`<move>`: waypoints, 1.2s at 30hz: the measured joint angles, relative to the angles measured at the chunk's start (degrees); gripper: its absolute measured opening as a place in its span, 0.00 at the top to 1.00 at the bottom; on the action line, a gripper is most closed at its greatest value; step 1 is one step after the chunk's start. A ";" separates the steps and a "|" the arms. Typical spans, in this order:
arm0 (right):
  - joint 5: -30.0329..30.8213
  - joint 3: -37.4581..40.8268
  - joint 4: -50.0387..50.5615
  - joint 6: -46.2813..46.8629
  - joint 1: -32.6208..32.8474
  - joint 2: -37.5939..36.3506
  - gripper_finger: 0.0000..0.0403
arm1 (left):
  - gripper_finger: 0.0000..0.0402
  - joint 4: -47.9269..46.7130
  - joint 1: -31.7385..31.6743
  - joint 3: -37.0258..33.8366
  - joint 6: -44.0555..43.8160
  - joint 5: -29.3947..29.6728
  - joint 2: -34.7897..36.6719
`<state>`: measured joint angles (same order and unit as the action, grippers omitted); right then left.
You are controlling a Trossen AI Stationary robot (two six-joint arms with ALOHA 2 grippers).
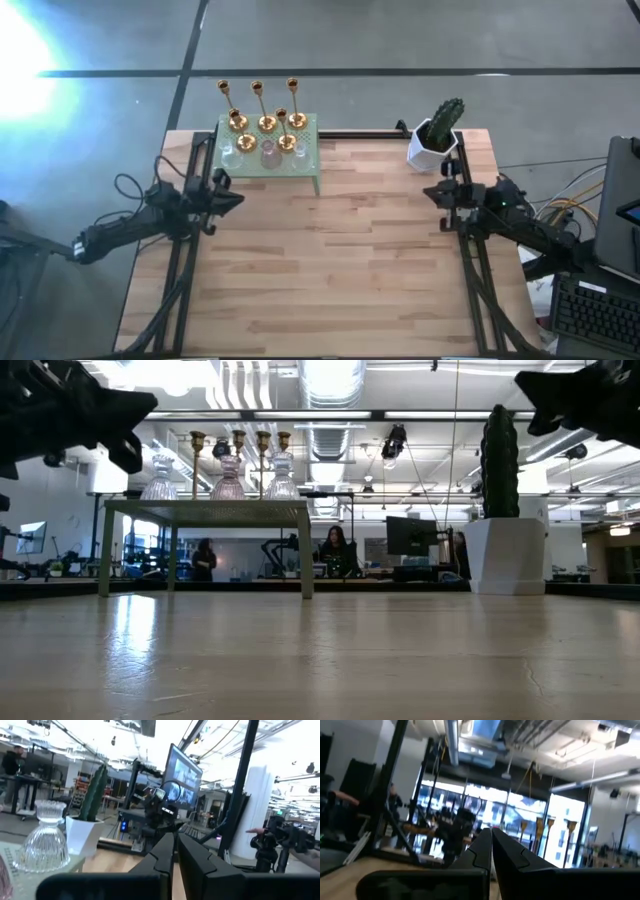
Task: Pick & Place candle stick holders
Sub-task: Return to Home Position
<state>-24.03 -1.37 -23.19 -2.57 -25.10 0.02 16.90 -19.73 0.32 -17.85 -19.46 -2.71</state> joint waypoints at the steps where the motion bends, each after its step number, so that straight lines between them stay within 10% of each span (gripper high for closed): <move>1: -0.07 -0.02 -0.60 0.05 0.00 -0.04 0.98 | 0.93 -0.05 0.00 0.00 0.00 0.00 0.54; 36: 0.08 0.86 16.76 -0.02 3.13 -0.03 0.98 | 0.94 -11.27 2.67 -0.02 0.00 0.70 2.71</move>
<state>-23.95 -0.51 -6.43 -2.59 -21.98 -0.01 5.63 -17.06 0.30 -17.85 -18.77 0.00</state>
